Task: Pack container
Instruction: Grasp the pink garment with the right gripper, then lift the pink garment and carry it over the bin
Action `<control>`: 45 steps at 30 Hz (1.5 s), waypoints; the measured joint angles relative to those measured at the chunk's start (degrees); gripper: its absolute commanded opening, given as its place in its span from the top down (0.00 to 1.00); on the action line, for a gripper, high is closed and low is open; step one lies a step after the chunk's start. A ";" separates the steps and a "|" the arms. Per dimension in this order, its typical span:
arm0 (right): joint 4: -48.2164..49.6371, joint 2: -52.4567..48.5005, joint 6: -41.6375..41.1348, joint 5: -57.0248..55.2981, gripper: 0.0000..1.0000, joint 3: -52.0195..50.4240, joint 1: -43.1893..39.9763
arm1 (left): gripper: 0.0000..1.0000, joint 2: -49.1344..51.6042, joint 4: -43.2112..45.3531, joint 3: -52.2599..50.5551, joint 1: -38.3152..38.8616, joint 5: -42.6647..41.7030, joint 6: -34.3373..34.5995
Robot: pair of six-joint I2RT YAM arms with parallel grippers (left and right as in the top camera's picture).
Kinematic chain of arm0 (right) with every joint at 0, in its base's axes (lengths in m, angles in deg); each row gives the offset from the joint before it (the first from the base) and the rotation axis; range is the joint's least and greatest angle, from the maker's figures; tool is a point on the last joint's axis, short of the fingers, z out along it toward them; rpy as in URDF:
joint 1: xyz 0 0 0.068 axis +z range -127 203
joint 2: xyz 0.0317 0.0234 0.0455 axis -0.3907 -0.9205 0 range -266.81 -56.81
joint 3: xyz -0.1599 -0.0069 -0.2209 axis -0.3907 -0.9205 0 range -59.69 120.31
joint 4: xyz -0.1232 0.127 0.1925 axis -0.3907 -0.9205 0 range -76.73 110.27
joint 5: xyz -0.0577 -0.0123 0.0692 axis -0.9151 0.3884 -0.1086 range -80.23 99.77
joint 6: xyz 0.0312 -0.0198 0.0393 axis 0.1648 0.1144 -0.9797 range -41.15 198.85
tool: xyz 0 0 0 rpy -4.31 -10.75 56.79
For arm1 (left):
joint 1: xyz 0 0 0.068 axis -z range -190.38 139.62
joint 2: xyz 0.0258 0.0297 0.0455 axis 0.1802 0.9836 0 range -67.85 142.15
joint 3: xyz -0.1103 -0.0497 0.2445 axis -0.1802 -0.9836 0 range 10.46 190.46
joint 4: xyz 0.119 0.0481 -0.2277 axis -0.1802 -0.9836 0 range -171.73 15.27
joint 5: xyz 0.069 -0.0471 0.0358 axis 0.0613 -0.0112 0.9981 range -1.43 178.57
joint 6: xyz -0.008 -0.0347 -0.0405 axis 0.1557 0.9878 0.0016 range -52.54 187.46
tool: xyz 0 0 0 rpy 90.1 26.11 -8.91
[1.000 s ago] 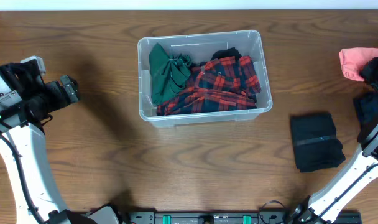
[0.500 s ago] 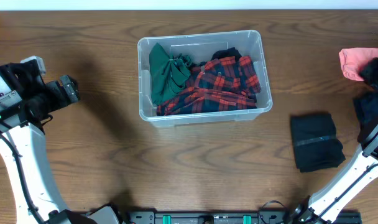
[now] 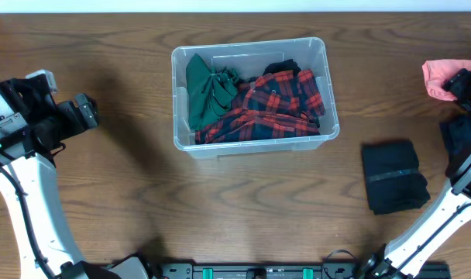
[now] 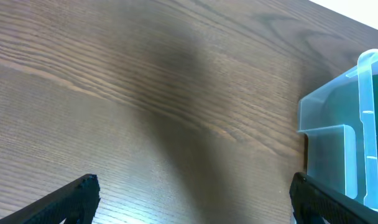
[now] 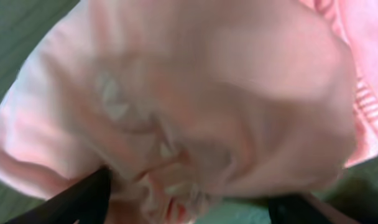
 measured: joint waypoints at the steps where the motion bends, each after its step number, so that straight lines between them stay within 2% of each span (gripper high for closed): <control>1: 0.22 -0.44 -0.02 -0.07 0.33 0.00 0.00 | 0.02 0.00 0.00 0.00 0.00 0.02 0.00; 3: 0.87 -0.98 0.02 -0.11 0.41 0.00 0.00 | 0.02 0.00 0.00 0.00 0.00 0.00 0.00; 6: 1.14 -1.14 -0.13 0.28 0.61 0.04 0.02 | 0.02 0.00 0.00 0.00 0.00 0.00 0.00; 8: 1.44 -1.22 -0.17 0.70 0.86 0.11 0.00 | 0.02 0.00 0.00 0.00 0.00 0.00 0.00; 10: 1.62 -1.22 -0.37 0.90 0.99 0.44 0.00 | 0.02 0.00 0.00 0.00 0.00 0.02 0.00; 18: 0.00 -1.09 -0.39 0.81 0.99 1.14 0.00 | 0.02 0.00 0.00 0.00 0.00 0.02 0.00; 23: -2.23 0.74 0.92 4.57 0.99 0.72 -0.11 | 0.02 0.00 -0.02 0.00 0.00 0.02 0.00; 33: -8.72 16.85 3.76 18.84 0.99 -0.24 2.08 | 0.02 0.00 0.00 0.00 0.00 0.00 0.00; 39: -15.04 27.36 4.33 21.55 0.99 -0.24 10.40 | 0.02 0.00 0.00 0.00 0.00 0.00 0.00; 45: -18.75 32.15 2.60 19.45 0.99 -0.24 24.48 | 0.02 0.00 0.00 0.00 0.00 0.02 0.00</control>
